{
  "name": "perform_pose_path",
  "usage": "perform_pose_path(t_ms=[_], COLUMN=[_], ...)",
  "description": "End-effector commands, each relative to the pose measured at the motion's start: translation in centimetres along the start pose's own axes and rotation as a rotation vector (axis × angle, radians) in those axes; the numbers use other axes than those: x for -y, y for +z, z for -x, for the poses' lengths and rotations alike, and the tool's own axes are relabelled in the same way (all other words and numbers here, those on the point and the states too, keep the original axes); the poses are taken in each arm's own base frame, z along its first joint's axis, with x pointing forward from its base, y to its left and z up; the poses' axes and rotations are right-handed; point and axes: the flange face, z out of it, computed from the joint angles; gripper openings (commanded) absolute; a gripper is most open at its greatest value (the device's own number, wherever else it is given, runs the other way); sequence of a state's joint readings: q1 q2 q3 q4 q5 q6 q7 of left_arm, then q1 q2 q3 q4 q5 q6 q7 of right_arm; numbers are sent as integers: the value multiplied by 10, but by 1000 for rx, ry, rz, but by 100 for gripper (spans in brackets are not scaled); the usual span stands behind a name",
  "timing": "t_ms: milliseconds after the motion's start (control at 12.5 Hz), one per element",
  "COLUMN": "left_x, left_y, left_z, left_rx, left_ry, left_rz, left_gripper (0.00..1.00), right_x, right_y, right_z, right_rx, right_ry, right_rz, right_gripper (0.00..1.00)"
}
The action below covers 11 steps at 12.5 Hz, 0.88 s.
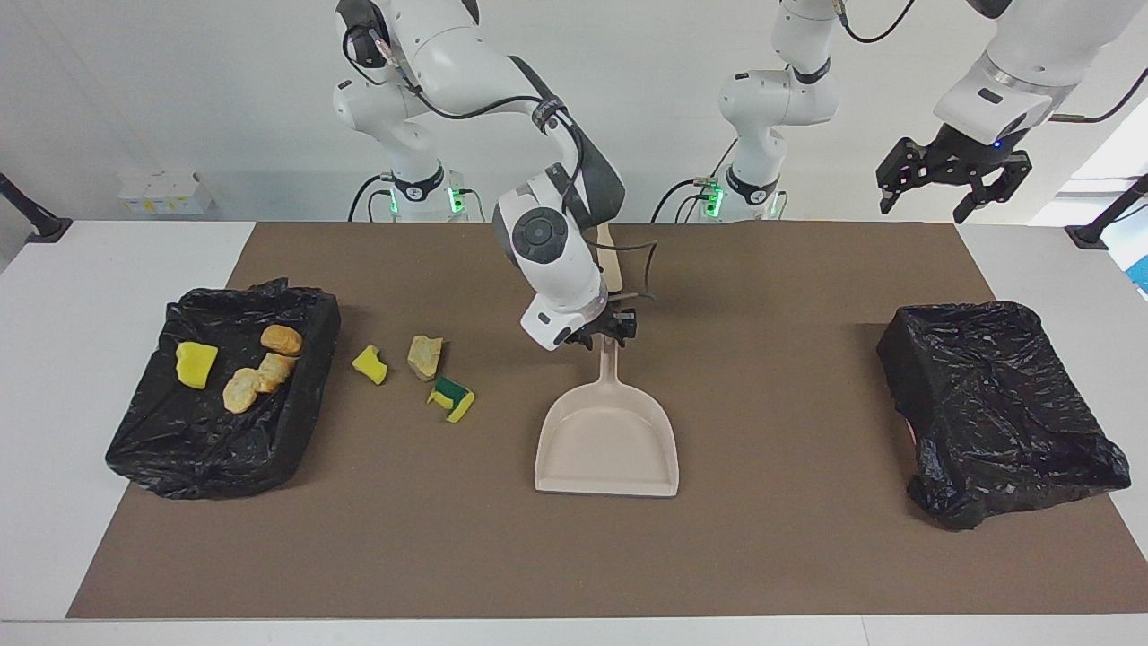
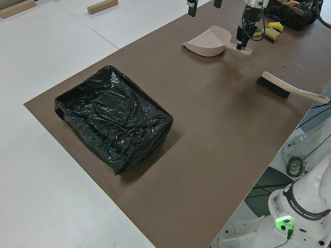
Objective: Sweep and dump trash in bin
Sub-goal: 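Carry the empty dustpan back and set it on the table center, then withdraw the right gripper while the left gripper reaches toward the dustpan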
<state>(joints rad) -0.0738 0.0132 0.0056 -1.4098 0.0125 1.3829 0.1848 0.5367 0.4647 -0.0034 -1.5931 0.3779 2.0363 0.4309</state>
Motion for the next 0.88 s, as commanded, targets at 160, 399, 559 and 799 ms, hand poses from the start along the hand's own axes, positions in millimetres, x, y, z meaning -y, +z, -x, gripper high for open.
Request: perform_pose_path(t_ms=[160, 399, 559, 799], left_x=[0, -1, -1, -1], left_y=[1, 1, 1, 1], left_z=[7, 7, 7, 8], left_rx=[-1, 2, 2, 3], left_ry=[-6, -8, -6, -6], left_rz=[-11, -10, -10, -10], left_gripper=[100, 100, 100, 100], right_x=[2, 15, 22, -1], right_y=[-29, -9, 7, 38], right_z=[43, 108, 152, 217], right_rx=[83, 81, 80, 7], right_ry=[7, 9, -17, -47], right_rz=[34, 153, 192, 175], right_gripper=[100, 100, 100, 100])
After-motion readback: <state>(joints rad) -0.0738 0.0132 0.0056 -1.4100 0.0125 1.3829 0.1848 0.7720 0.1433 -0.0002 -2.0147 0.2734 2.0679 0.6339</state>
